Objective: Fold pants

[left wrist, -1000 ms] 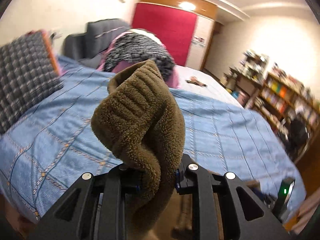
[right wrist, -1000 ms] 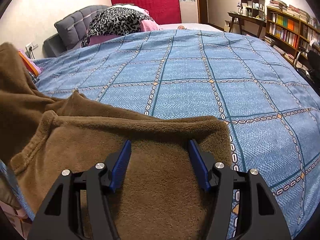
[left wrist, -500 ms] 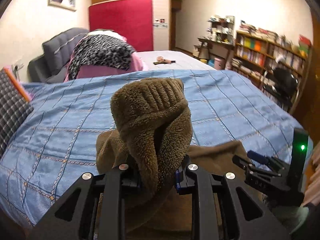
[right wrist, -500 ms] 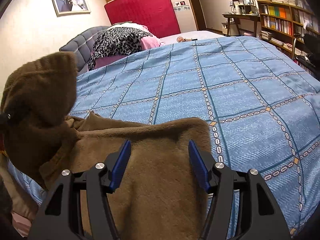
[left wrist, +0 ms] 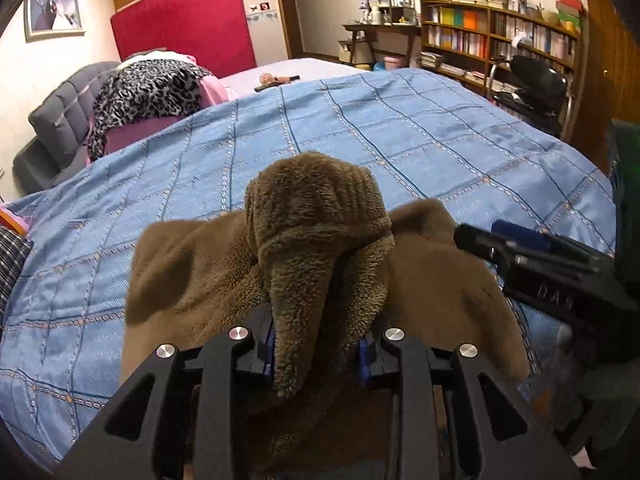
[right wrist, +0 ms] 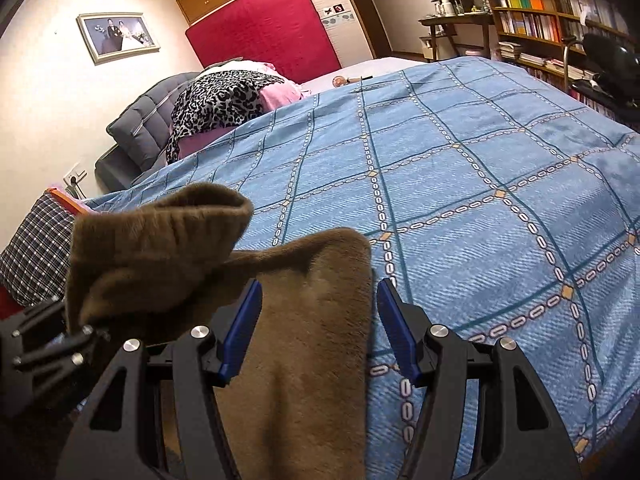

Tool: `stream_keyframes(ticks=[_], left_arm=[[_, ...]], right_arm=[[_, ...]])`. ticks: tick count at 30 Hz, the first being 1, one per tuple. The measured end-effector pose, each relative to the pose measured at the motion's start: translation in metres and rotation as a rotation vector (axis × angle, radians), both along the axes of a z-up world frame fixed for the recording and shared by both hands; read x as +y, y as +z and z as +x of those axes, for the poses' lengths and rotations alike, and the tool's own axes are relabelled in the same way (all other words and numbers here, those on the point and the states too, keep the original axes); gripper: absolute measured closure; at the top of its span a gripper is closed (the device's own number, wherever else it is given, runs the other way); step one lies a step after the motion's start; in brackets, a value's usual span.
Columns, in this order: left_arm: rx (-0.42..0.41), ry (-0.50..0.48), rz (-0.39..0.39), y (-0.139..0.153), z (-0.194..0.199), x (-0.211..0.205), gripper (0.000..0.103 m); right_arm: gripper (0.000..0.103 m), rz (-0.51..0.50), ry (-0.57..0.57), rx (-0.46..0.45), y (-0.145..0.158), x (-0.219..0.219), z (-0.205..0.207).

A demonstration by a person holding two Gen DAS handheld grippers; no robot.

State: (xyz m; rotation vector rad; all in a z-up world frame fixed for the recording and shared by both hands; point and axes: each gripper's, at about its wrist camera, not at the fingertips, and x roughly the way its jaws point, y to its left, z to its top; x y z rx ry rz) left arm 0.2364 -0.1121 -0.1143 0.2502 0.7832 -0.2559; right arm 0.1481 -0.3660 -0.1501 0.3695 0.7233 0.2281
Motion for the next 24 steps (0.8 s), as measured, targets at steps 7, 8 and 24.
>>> stream_keyframes(ticks=[7,8,24], left_arm=[[0.013,-0.051,-0.021,0.001,-0.014,0.009,0.046],[0.02,-0.091,-0.044,0.003,-0.018,0.008,0.039],[0.014,-0.073,-0.141,0.015,-0.023,0.071,0.028]], right_arm=[[0.042,0.036,0.005,0.018,-0.001,0.001,-0.001],[0.042,0.032,0.011,0.015,0.0,0.003,-0.002],[0.042,0.142,0.19,0.057,0.007,0.027,-0.024]])
